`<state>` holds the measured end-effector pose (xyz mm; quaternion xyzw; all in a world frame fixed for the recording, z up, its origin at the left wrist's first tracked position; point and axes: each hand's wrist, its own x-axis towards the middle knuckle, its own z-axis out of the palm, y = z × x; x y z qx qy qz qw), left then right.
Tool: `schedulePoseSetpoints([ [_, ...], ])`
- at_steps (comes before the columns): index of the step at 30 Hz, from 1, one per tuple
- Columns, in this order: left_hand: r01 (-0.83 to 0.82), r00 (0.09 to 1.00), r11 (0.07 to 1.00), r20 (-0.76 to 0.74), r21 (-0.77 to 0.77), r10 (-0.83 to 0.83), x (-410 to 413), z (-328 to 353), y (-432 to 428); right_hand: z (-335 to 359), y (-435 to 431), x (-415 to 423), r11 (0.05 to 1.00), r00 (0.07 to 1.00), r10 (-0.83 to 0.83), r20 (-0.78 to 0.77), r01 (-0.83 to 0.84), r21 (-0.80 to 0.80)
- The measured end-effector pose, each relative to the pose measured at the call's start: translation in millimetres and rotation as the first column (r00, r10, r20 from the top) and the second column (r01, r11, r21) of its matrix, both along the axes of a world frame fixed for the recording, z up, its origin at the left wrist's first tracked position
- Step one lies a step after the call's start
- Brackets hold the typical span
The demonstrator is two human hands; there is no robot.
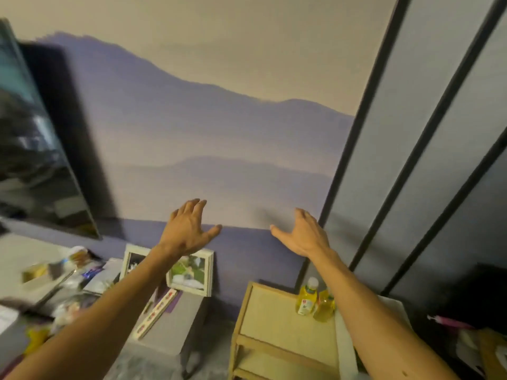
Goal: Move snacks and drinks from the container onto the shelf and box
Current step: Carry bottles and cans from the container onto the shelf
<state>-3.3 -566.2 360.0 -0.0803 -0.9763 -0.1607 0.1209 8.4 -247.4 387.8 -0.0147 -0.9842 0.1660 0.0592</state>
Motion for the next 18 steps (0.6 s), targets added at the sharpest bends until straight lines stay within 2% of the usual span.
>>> schedulePoseSetpoints([
  [4, -0.169, 0.985, 0.986, -0.024, 0.007, 0.169, 74, -1, -68, -3, -75, 16, 0.986, 0.986, 0.165, 0.002, -0.164, -0.038],
  [8, -0.343, 0.939, 0.939, -0.010, -0.006, 0.343, 154, -2, -140, -5, -167, 43, 0.928, 0.928, 0.371, 0.043, -0.370, -0.038],
  [13, -0.588, 0.809, 0.809, 0.003, -0.006, 0.588, 256, 7, -242, -9, -298, 80, 0.837, 0.835, 0.546, 0.059, -0.541, -0.085],
  [18, -0.734, 0.679, 0.679, 0.017, 0.013, 0.734, 342, -3, -346, -12, -430, 125, 0.712, 0.709, 0.702, 0.067, -0.699, -0.063],
])
